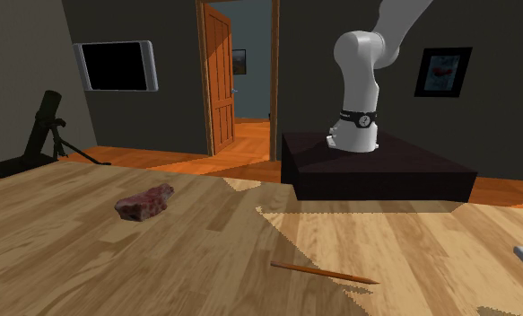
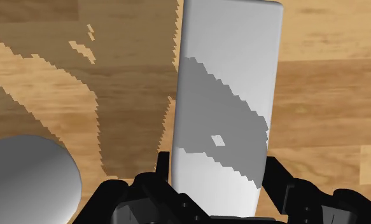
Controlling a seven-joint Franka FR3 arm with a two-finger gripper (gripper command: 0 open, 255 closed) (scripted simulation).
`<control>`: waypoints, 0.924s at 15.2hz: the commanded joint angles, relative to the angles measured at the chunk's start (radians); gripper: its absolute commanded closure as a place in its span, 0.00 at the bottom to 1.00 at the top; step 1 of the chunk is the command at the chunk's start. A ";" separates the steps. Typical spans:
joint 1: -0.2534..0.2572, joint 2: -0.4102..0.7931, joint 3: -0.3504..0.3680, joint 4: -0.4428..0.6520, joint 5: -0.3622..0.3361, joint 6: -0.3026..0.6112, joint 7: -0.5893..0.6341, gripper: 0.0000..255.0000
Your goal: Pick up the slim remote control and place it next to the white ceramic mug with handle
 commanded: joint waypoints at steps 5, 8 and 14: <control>-0.011 0.070 0.013 0.026 0.011 0.044 0.000 1.00; -0.014 0.089 0.016 0.034 0.013 0.055 0.000 1.00; -0.014 0.089 0.016 0.034 0.013 0.055 0.000 1.00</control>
